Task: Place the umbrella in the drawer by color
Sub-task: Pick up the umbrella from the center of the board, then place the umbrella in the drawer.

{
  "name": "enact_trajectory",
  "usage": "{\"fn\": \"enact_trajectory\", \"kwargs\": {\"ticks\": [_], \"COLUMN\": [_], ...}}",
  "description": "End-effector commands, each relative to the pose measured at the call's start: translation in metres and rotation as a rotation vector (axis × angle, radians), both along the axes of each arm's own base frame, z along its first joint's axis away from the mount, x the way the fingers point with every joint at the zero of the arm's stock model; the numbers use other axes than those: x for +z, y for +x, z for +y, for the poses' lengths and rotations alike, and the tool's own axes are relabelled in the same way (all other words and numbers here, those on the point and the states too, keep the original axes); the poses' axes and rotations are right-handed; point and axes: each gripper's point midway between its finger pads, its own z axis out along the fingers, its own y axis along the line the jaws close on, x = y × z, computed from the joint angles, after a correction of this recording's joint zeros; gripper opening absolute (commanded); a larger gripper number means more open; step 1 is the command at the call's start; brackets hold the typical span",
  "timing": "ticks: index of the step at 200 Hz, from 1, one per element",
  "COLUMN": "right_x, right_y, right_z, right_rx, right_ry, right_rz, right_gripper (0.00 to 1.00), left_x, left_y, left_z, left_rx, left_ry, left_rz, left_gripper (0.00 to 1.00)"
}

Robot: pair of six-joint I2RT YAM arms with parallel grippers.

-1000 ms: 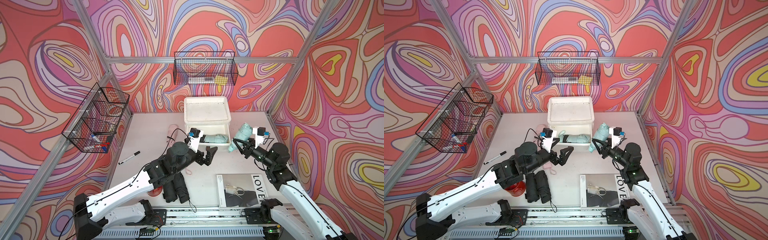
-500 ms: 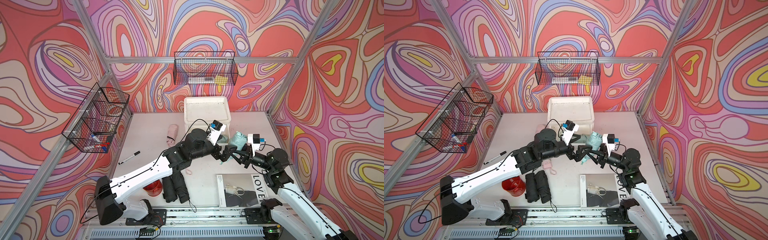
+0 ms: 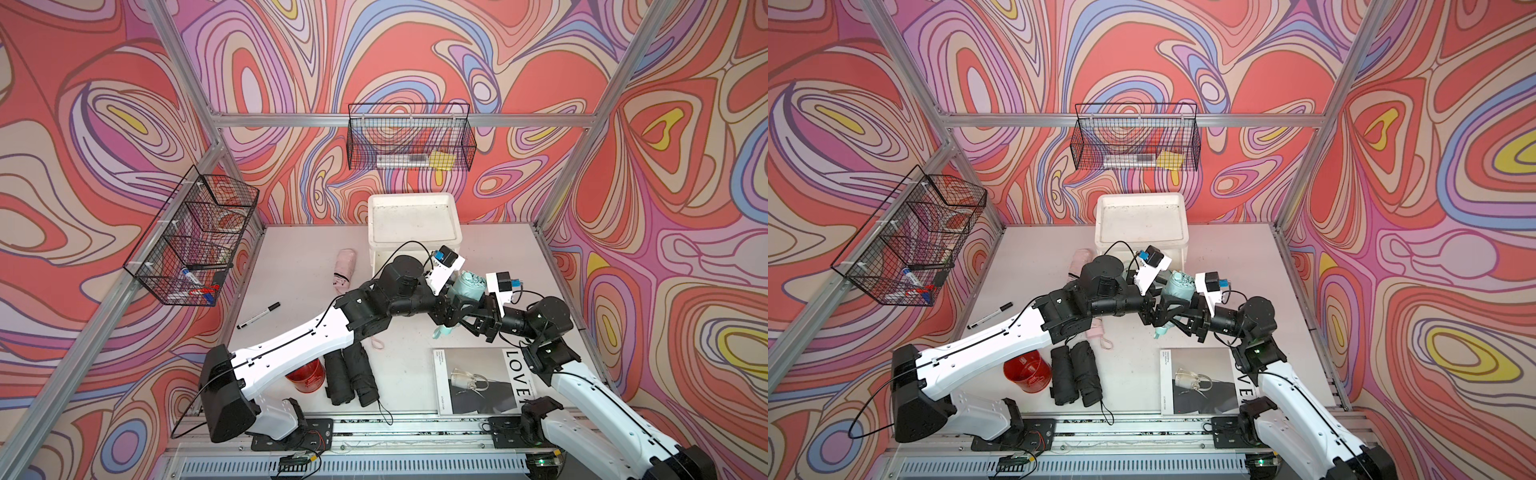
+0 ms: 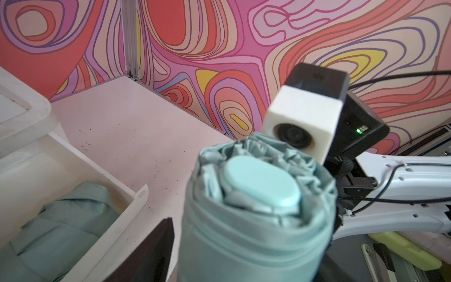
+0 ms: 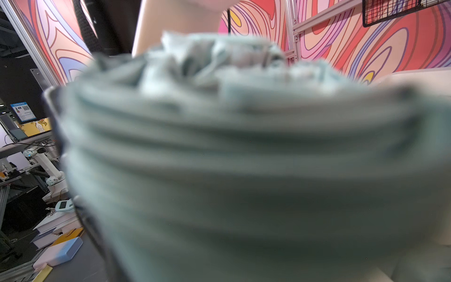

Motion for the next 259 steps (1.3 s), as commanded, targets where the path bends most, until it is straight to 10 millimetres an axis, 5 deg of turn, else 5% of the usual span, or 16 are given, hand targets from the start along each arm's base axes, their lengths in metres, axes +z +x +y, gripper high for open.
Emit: {"fn": "enact_trajectory", "kwargs": {"ticks": [1,25,46,92,120,158,208,227,247,259], "right_x": [0.015,0.015,0.015,0.020,0.021,0.024,0.026,0.025,0.023,0.021], "right_y": [-0.006,0.002,0.008,0.034,0.038,0.032,0.029,0.031,0.033,0.035], "right_z": [0.001,-0.002,-0.007,-0.042,-0.077,-0.103,-0.106,-0.104,-0.103,-0.102], "right_rx": [0.016,-0.041,-0.108,-0.447,-0.670,-0.812,-0.821,-0.815,-0.812,-0.807], "right_ry": [0.014,-0.003,-0.020,-0.042,-0.018,0.020,0.030,0.021,0.017,0.012], "right_rz": [-0.060,-0.047,-0.050,-0.061,-0.080,-0.100,-0.108,-0.100,-0.093,-0.088], "right_gripper": [0.30,0.41,0.98,0.98,0.98,0.98,0.98,0.98,0.98,0.98], "left_x": [0.014,0.014,0.016,0.051,0.068,0.028,-0.040,-0.050,-0.052,-0.050], "left_y": [-0.003,0.011,0.025,0.065,0.072,0.104,0.164,0.161,0.157,0.163], "left_z": [0.007,0.023,0.041,0.072,0.052,0.016,0.036,0.043,0.046,0.050], "left_rx": [0.009,0.117,0.216,0.406,0.318,0.098,-0.020,-0.042,-0.027,0.021], "left_ry": [-0.042,-0.015,0.057,0.257,0.314,0.540,0.857,0.869,0.844,0.854], "left_rz": [-0.035,-0.085,-0.160,-0.460,-0.736,-0.883,-0.764,-0.714,-0.711,-0.731], "left_gripper": [0.44,0.31,0.26,0.29,0.40,0.42,0.42,0.53,0.89,0.96]}}
